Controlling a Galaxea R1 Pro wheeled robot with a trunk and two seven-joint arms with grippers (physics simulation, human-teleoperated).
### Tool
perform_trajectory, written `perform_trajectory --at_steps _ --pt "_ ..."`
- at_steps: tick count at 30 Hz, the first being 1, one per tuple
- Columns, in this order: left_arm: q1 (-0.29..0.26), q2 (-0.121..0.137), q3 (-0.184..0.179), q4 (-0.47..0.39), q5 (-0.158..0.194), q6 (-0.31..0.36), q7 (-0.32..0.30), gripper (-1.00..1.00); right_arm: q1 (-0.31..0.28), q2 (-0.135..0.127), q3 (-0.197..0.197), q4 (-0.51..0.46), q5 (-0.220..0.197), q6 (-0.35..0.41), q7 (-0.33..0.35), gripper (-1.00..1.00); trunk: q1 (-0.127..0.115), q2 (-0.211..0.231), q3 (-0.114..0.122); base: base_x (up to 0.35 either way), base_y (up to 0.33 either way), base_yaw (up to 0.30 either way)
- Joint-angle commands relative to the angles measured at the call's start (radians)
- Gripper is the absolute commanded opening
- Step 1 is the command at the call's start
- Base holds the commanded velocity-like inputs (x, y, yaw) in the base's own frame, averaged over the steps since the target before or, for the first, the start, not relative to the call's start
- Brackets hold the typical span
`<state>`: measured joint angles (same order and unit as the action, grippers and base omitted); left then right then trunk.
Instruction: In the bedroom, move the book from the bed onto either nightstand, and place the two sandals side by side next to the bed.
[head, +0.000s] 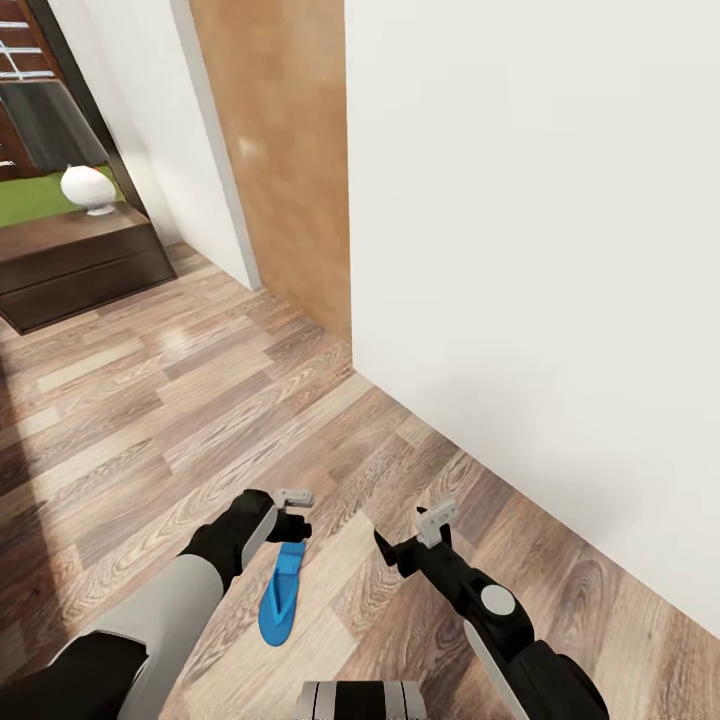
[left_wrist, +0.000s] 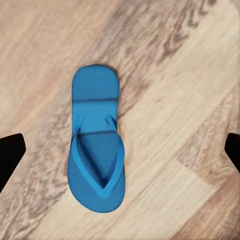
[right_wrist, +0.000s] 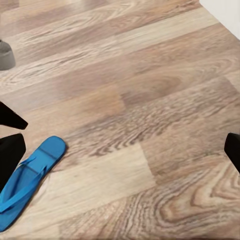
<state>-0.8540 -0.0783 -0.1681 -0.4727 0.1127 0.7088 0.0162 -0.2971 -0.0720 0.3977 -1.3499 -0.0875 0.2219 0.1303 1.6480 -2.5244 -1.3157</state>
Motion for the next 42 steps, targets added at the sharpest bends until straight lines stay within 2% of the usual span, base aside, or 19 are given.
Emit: perform_trajectory --at_steps 1,10,16,21,27,33,42 --pt "0.0 0.001 -0.005 -0.001 0.01 0.002 0.004 1.0 -0.001 -0.001 0.001 -0.001 -0.009 0.005 0.001 1.0 0.0 -0.001 -0.005 0.0 0.0 0.0" --pt "0.0 -0.001 -0.005 -0.001 0.01 -0.017 0.005 1.0 -0.001 -0.004 -0.007 -0.021 -0.009 0.006 0.005 1.0 0.004 -0.003 -0.04 0.0 0.0 0.0" --pt "0.0 -0.001 -0.008 -0.002 0.01 -0.024 0.005 1.0 -0.007 -0.005 -0.017 -0.03 -0.009 0.034 0.074 1.0 0.007 -0.004 -0.063 0.0 0.0 0.0" --pt "0.0 -0.003 -0.008 -0.007 0.009 -0.025 0.005 1.0 -0.008 -0.005 -0.056 -0.032 -0.009 0.042 0.09 1.0 0.009 -0.005 -0.082 0.0 0.0 0.0" --pt "0.0 -0.005 -0.008 -0.01 0.009 -0.024 0.028 1.0 -0.008 -0.005 -0.066 -0.033 -0.009 0.046 0.117 1.0 0.012 -0.007 -0.105 0.0 0.0 0.0" --pt "0.0 -0.001 -0.001 -0.012 0.01 -0.026 0.068 1.0 -0.008 -0.005 -0.071 -0.032 -0.009 0.047 0.12 1.0 0.015 -0.008 -0.128 0.0 0.0 0.0" --pt "0.0 0.003 0.001 -0.022 0.013 -0.047 0.071 1.0 -0.008 -0.005 -0.073 -0.031 -0.009 0.047 0.12 1.0 0.019 -0.01 -0.163 0.0 0.0 0.0"
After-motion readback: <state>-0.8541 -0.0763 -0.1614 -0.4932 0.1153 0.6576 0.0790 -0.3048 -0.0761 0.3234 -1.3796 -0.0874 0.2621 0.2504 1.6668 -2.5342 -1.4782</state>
